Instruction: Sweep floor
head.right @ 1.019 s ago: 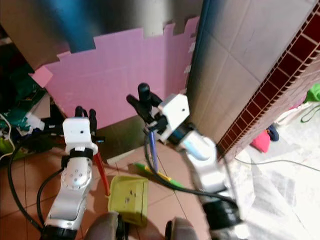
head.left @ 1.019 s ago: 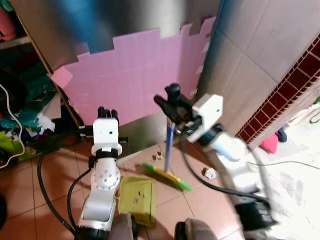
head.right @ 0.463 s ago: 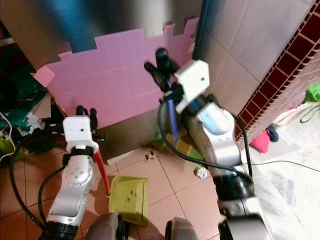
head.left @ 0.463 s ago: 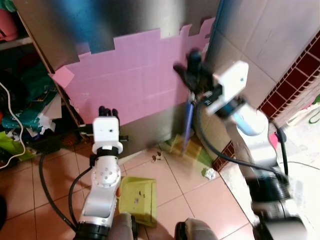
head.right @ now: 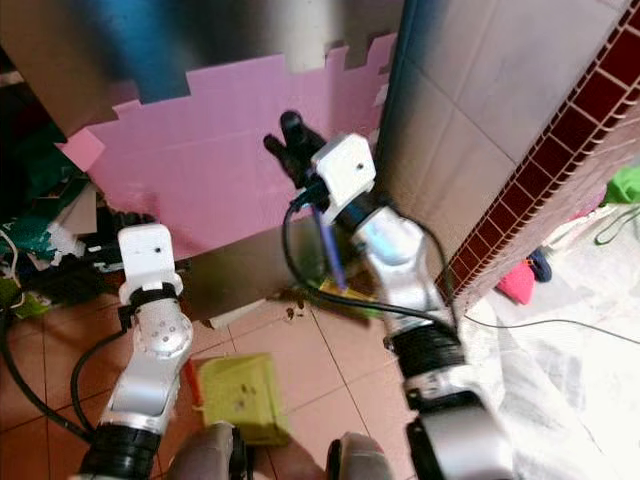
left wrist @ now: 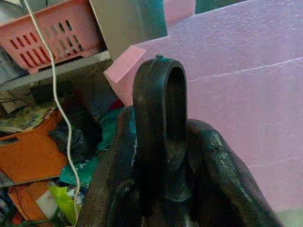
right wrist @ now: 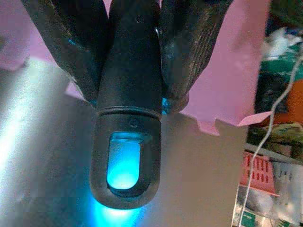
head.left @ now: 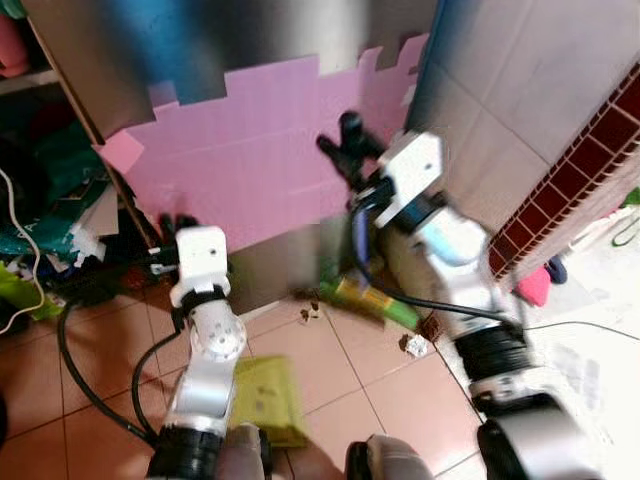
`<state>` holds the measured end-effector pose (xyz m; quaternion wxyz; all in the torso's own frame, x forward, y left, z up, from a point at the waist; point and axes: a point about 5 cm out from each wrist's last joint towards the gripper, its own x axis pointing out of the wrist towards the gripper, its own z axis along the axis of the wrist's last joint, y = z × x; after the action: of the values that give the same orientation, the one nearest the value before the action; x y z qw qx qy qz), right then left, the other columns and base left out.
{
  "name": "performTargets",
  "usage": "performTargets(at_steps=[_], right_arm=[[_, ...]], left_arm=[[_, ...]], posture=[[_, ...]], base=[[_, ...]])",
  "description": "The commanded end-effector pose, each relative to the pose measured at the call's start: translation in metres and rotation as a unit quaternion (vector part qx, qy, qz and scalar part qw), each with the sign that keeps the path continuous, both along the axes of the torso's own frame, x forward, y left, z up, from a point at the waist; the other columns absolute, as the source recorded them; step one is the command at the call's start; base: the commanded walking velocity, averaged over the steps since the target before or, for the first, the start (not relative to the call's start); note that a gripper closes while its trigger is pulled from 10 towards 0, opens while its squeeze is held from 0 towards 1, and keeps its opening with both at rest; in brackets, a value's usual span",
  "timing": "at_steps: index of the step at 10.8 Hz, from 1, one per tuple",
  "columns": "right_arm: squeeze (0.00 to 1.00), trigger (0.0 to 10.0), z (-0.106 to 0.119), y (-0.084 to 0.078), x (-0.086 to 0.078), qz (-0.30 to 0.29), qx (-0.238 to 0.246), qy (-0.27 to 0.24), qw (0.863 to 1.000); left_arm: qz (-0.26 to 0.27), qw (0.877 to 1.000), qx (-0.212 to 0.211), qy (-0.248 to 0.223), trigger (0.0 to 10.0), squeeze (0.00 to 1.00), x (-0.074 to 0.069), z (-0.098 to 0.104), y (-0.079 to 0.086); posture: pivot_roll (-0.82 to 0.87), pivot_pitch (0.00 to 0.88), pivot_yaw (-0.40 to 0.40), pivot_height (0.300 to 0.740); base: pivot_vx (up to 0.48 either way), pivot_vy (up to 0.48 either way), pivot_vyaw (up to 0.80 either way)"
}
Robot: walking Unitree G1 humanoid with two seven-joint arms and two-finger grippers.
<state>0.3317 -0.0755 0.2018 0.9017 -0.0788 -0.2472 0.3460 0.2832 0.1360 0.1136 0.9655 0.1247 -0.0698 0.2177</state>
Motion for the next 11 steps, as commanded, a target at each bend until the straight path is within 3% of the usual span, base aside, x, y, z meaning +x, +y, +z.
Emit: performTargets(at_steps=[1, 4, 6, 11], right_arm=[[0.00, 10.0, 0.008, 0.008, -0.004, 0.005, 0.014, -0.023, 1.000], [0.00, 10.0, -0.010, 0.018, -0.026, 0.024, 0.029, -0.016, 0.999], [0.00, 10.0, -0.021, 0.010, -0.048, 0.096, 0.001, 0.002, 0.995], [0.00, 10.0, -0.012, -0.018, -0.071, 0.190, -0.088, 0.036, 0.977]], left_arm=[[-0.006, 1.000, 0.002, 0.020, 10.0, 0.00, -0.002, -0.008, -0.008], [-0.009, 1.000, 0.007, 0.026, 10.0, 0.00, -0.005, -0.013, -0.007], [-0.012, 1.000, 0.006, 0.025, 10.0, 0.00, -0.003, -0.013, -0.007], [-0.014, 1.000, 0.001, 0.018, 10.0, 0.00, 0.002, -0.012, -0.005]], posture=[[-0.03, 0.164, -0.004, 0.740], [-0.03, 0.175, 0.011, 0.740], [-0.04, 0.169, 0.005, 0.740], [-0.07, 0.141, 0.008, 0.740]], base=[[0.000, 0.000, 0.00], [0.000, 0.000, 0.80], [0.000, 0.000, 0.00], [0.000, 0.000, 0.00]])
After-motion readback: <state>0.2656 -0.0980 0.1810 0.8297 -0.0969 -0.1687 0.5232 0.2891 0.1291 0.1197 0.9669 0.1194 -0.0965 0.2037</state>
